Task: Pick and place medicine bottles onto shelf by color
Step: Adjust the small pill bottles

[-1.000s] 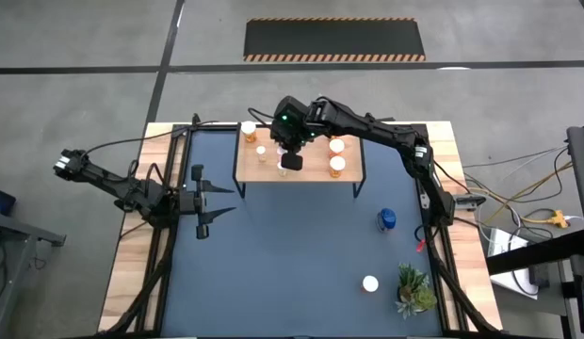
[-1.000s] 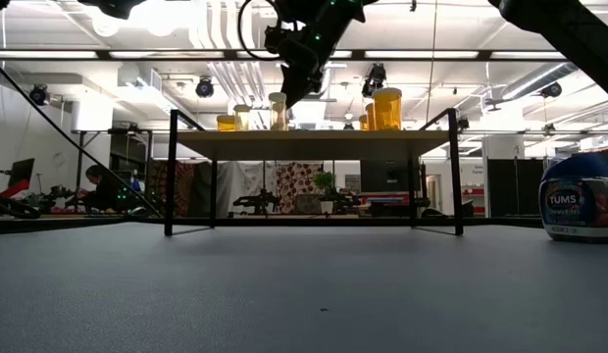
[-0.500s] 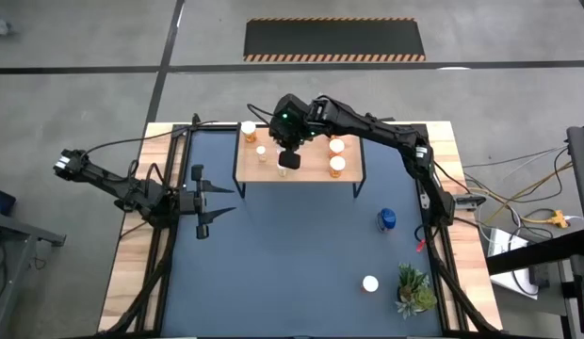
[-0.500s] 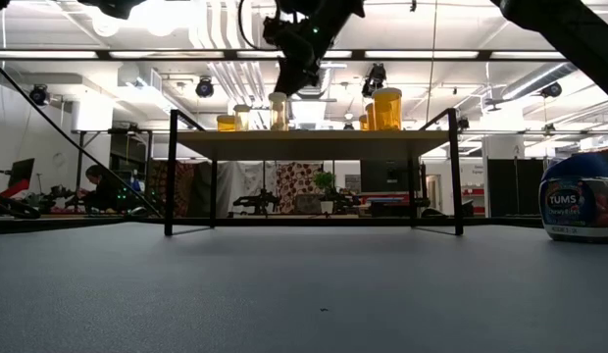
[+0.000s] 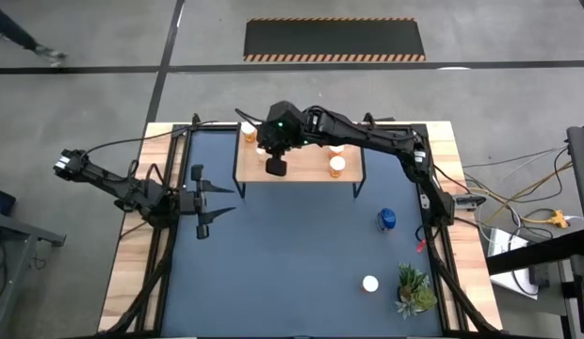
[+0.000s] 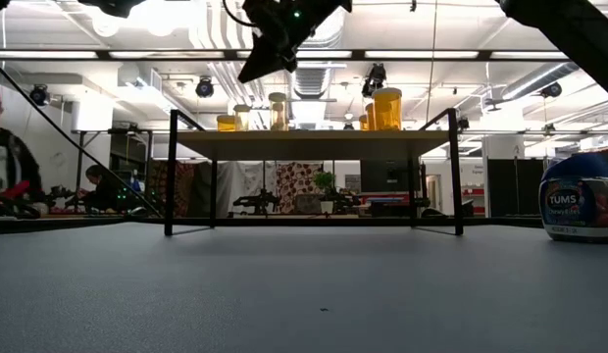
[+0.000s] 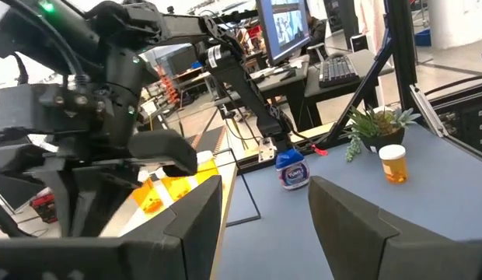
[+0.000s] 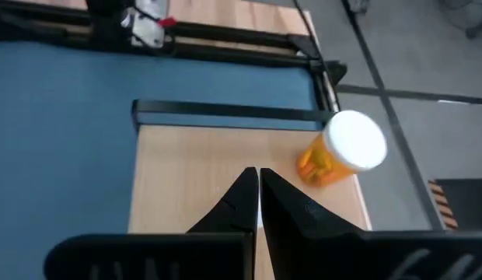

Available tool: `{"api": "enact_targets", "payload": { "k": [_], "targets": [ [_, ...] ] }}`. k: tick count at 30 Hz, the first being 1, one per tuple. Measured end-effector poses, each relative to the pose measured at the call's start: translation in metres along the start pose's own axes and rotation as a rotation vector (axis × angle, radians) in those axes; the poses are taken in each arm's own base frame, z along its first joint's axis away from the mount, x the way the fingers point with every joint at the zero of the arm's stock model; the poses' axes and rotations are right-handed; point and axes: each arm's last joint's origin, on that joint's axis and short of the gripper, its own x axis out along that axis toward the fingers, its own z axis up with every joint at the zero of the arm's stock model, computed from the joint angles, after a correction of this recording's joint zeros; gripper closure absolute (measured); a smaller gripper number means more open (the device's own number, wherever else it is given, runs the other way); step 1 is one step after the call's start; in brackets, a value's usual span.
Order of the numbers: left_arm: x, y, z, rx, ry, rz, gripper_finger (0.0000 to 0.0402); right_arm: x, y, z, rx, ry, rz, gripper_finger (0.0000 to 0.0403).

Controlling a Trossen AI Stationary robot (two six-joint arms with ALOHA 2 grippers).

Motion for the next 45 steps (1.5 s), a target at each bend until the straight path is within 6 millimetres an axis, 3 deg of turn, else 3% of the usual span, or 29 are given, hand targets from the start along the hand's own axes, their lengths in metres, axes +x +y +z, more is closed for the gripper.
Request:
{"api": "enact_targets", "payload": {
  "k": [19, 45],
  "targets": [
    [-0.004, 0.003, 0.002, -0.001, -0.018, 0.0, 0.0226, 0.031, 0.004, -0.022, 0.011, 0.0, -0.004, 0.0394],
    [-0.004, 0.003, 0.0, 0.005, -0.007, -0.004, 0.0226, 0.027, -0.014, -0.032, 0.025, 0.083, -0.102, 0.0394]
  ]
}}
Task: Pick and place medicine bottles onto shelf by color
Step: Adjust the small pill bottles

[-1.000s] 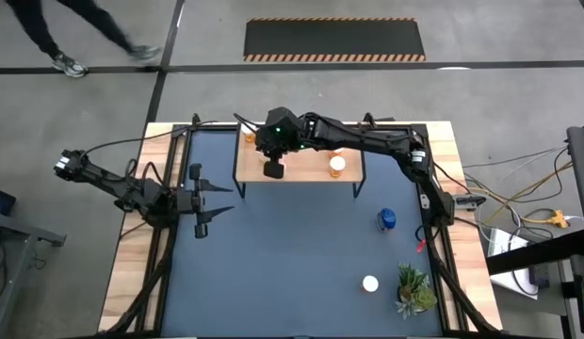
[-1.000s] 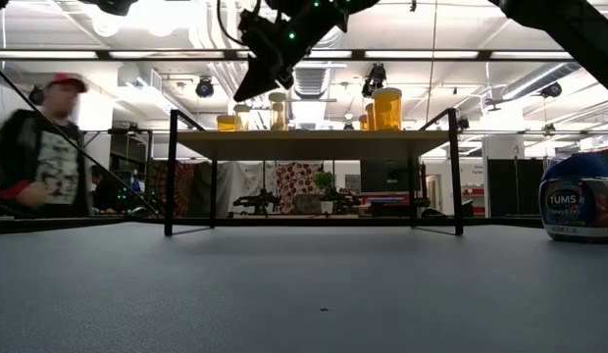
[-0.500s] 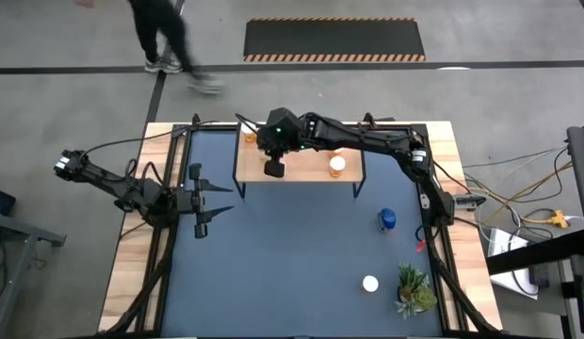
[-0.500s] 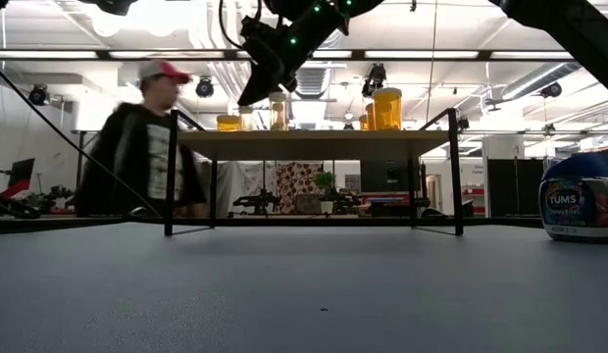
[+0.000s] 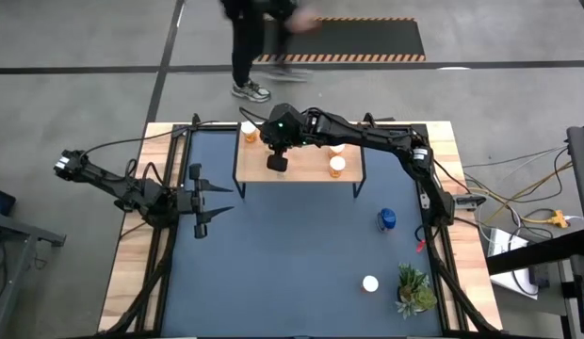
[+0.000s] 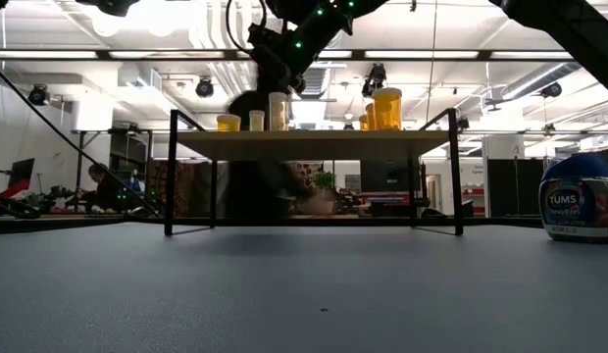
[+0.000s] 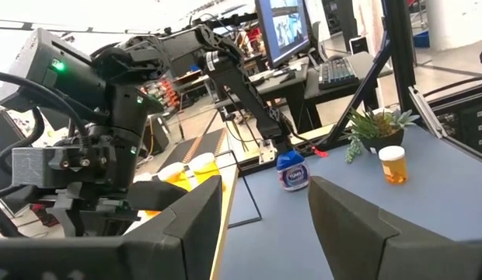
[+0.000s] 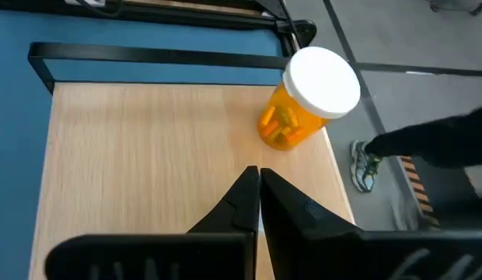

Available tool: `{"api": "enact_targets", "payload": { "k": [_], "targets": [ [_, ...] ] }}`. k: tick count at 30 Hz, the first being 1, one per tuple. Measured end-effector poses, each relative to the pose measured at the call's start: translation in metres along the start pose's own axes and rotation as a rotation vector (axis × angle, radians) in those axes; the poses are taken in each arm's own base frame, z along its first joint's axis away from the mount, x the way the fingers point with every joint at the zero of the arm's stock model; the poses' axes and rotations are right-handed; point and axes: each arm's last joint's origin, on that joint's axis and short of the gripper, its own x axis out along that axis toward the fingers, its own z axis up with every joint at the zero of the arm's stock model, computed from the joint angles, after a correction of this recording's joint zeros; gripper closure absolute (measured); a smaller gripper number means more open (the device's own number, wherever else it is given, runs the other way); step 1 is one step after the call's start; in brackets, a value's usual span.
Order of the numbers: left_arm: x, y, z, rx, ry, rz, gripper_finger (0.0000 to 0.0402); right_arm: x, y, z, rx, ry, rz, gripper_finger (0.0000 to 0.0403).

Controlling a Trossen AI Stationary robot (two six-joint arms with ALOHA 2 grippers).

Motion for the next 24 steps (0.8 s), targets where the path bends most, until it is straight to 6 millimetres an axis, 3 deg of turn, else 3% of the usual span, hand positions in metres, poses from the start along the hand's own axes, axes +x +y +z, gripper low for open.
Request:
{"api": "enact_targets", "payload": {
  "k": [24],
  "targets": [
    [0.0, 0.0, 0.0, 0.0, 0.001, 0.0, 0.0226, -0.016, -0.005, -0.006, 0.028, 0.093, -0.018, 0.0394]
  ]
}}
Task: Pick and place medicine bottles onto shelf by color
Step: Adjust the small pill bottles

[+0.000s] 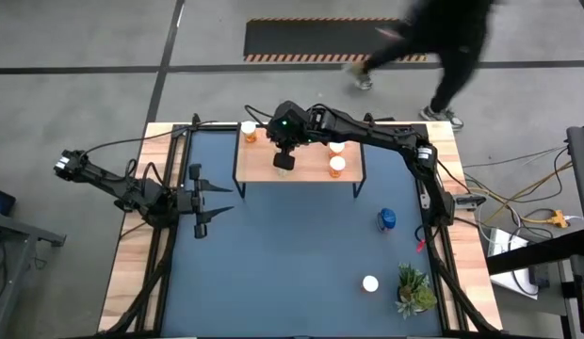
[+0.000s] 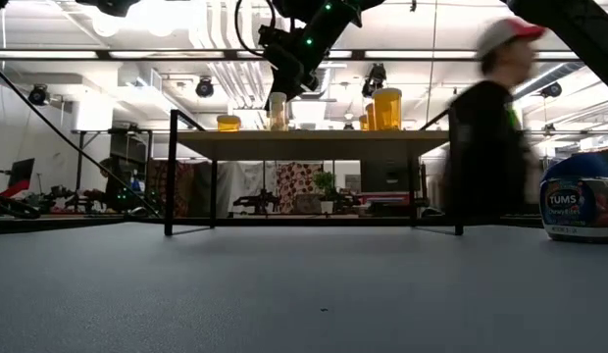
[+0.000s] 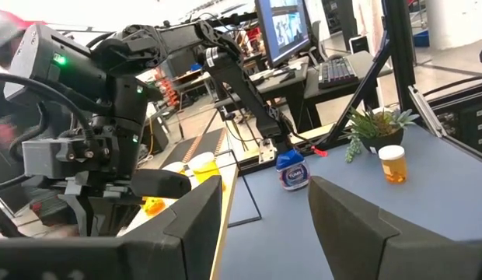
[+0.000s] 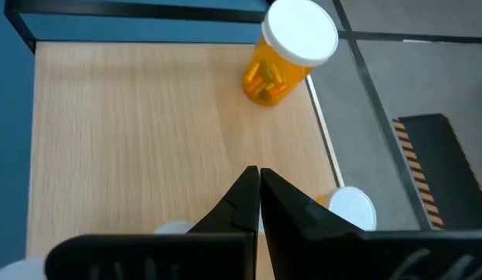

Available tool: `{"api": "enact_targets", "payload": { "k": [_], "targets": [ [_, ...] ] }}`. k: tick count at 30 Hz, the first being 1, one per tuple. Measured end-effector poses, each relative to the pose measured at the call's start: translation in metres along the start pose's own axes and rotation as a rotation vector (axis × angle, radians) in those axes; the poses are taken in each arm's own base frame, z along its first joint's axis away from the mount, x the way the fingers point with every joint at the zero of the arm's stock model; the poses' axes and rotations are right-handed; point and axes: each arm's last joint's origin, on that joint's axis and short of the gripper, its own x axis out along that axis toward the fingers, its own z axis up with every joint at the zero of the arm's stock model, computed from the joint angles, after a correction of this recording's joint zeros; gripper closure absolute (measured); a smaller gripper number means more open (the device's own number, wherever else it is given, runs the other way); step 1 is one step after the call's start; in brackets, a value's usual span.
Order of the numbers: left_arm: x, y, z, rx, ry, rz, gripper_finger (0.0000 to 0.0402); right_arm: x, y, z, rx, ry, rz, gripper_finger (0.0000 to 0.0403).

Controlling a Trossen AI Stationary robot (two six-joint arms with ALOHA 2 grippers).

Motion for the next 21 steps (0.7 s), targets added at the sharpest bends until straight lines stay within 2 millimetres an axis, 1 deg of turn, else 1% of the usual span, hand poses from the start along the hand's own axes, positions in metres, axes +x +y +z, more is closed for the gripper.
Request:
{"api": "enact_targets", "payload": {
  "k": [16, 21],
  "targets": [
    [0.0, 0.0, 0.0, 0.0, 0.0, 0.0, 0.0226, -0.006, -0.001, -0.003, -0.003, 0.039, -0.031, 0.0394],
    [0.0, 0.0, 0.0, 0.0, 0.0, 0.0, 0.0226, -0.011, -0.002, -0.002, -0.003, 0.036, -0.032, 0.0394]
  ]
}}
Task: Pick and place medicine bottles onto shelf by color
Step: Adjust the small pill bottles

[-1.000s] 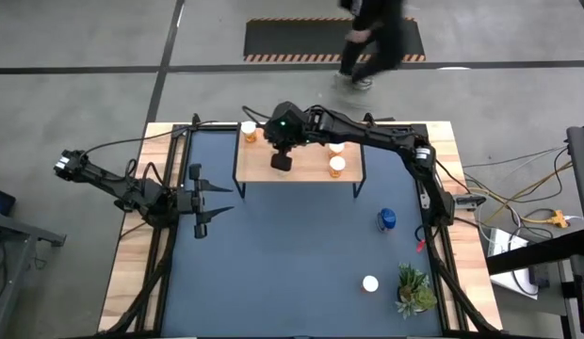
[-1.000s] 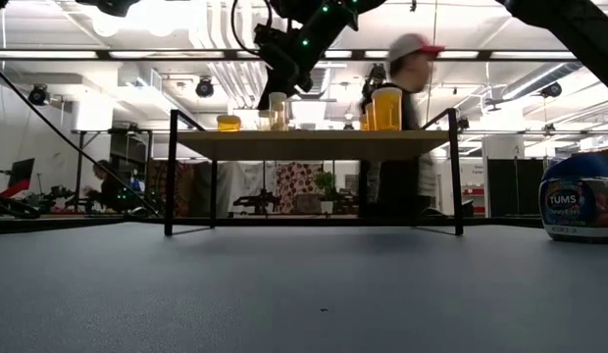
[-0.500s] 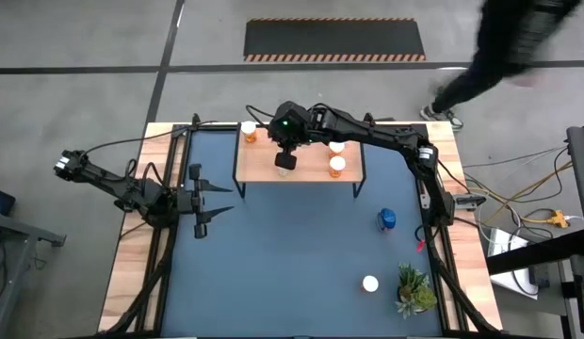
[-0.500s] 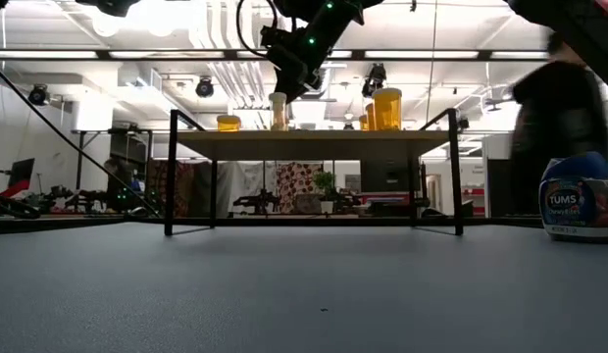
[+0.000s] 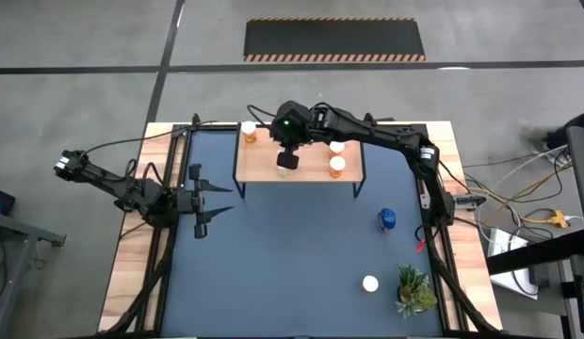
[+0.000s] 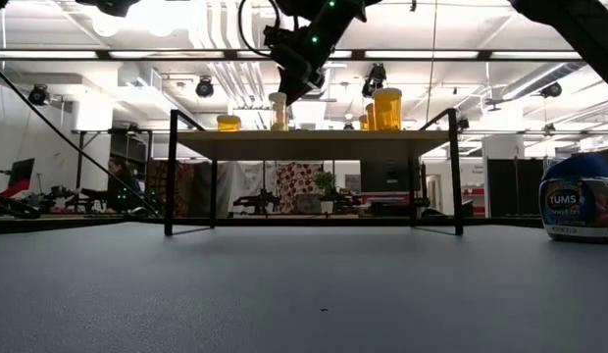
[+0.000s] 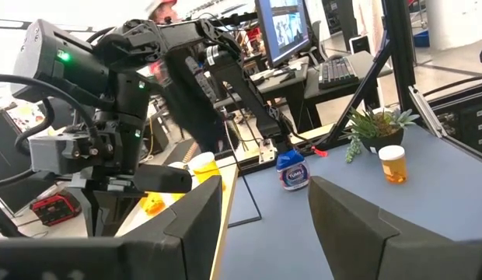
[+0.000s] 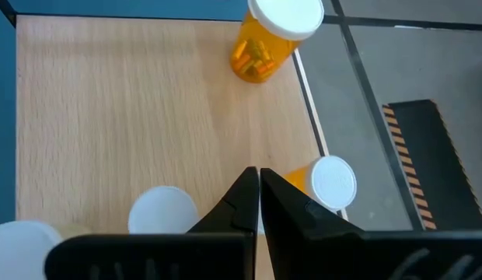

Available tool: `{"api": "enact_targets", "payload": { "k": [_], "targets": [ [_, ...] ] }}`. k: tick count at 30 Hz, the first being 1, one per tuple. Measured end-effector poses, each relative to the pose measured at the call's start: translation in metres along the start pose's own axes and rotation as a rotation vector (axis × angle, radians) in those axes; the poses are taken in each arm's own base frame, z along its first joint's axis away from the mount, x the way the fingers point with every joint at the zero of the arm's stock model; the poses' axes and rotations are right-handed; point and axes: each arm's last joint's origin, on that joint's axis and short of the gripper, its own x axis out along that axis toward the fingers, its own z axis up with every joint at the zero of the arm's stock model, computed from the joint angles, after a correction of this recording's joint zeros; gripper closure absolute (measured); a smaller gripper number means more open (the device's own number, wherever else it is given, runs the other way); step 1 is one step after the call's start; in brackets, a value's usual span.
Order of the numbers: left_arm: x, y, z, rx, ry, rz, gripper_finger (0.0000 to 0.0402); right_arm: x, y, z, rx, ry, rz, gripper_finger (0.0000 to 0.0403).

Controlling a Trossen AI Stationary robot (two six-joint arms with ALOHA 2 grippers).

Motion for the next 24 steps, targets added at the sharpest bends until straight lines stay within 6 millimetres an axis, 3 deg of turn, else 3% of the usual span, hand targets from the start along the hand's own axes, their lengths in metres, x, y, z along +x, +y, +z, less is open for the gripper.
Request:
{"api": "enact_targets", "payload": {
  "k": [10, 16, 24],
  "targets": [
    [0.0, 0.0, 0.0, 0.0, 0.0, 0.0, 0.0226, -0.005, -0.001, 0.002, 0.002, -0.017, -0.005, 0.0394],
    [0.0, 0.0, 0.0, -0.004, 0.0, 0.0, 0.0226, -0.02, -0.005, 0.004, 0.006, -0.03, -0.046, 0.0394],
    [0.0, 0.0, 0.0, -0.004, -0.002, 0.002, 0.0226, -0.032, -0.011, -0.006, 0.055, 0.067, -0.089, 0.0394]
  ]
}}
